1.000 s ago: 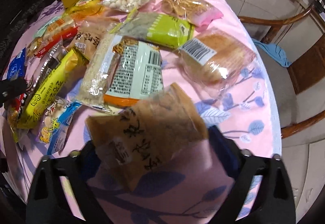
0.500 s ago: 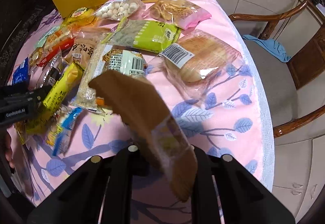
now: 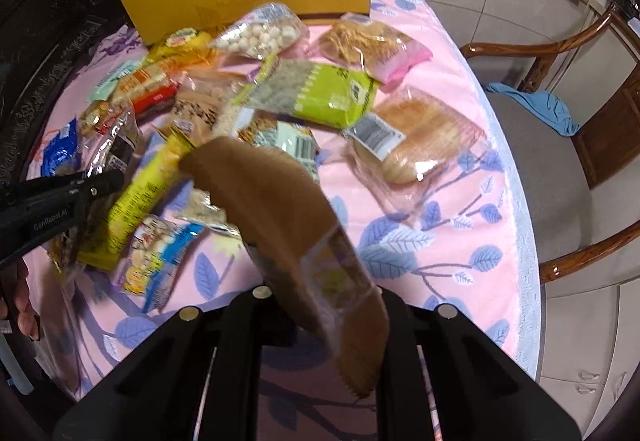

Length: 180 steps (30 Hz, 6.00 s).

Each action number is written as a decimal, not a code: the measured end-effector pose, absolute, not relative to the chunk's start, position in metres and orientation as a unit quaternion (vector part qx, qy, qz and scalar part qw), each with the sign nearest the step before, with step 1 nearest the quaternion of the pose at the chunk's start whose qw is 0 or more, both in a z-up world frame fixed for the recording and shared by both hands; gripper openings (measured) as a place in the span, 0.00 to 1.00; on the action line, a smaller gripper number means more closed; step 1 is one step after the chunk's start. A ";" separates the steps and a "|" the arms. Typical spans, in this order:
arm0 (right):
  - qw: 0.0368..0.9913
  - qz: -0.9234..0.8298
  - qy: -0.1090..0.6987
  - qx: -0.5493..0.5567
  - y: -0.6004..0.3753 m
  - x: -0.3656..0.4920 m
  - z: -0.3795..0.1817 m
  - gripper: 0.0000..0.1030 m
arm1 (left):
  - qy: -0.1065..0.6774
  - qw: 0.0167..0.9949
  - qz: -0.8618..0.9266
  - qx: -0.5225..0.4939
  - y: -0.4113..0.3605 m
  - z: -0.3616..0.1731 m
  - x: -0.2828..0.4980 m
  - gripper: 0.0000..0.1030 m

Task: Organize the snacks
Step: 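Grasp the brown bread bag with the right tool while the left tool grasps the black sausage stick, then carry both snacks over the yellow box and open both tools to drop them, then grasp the printed snack bag with the right tool while the left tool grasps the yellow cheese stick, then carry both snacks into the yellow box and open both tools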

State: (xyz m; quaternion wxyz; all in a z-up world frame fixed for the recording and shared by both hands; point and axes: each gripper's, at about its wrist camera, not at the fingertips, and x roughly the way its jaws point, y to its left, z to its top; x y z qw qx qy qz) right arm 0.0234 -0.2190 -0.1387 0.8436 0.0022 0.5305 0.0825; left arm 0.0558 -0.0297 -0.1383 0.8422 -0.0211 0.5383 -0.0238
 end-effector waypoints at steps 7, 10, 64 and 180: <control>0.854 0.108 0.509 -0.008 -0.204 0.027 -0.113 0.12 | 0.510 0.858 -0.029 -0.057 -0.022 -0.103 0.051 0.27; 0.858 0.122 0.499 -0.016 -0.195 0.031 -0.101 0.12 | 0.500 0.863 -0.024 -0.077 -0.014 -0.088 0.053 0.27; 0.881 0.130 0.451 -0.050 -0.167 0.269 0.012 0.57 | 0.449 0.884 0.026 -0.128 0.024 0.031 0.254 0.95; 0.884 0.141 0.445 0.032 -0.151 0.289 0.012 0.36 | 0.441 0.896 -0.012 -0.059 -0.001 0.014 0.302 0.31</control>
